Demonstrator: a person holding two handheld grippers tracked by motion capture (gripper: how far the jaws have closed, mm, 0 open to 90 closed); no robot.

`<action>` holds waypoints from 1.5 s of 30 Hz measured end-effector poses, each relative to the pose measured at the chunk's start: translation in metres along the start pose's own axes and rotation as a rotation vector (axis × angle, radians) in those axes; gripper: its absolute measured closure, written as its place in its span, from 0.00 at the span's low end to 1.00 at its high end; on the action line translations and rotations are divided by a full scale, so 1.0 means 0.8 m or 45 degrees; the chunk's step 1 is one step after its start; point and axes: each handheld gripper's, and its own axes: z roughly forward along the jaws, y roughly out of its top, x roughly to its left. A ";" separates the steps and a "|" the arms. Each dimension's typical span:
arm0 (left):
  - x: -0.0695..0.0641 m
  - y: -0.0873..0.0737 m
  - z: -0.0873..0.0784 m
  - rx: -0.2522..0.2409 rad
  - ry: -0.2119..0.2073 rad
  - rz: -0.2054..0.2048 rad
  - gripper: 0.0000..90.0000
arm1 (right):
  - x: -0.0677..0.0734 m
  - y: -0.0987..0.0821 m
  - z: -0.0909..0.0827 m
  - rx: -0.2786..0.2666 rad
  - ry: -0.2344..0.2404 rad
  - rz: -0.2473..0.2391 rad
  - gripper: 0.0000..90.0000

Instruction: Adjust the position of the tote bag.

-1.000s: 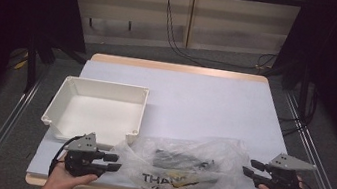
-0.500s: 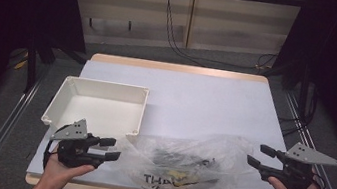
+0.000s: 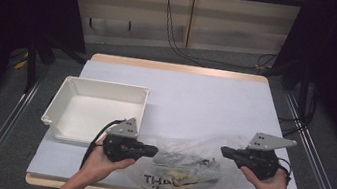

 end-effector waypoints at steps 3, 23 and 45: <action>-0.007 0.014 0.017 0.059 0.005 0.056 1.00 | 0.001 0.004 0.016 0.052 0.032 -0.020 1.00; -0.022 0.033 0.079 0.213 -0.056 0.106 1.00 | 0.021 -0.012 0.044 0.205 0.110 -0.077 1.00; -0.027 0.033 0.092 0.256 -0.154 0.196 1.00 | 0.025 -0.018 0.039 0.200 0.125 -0.080 1.00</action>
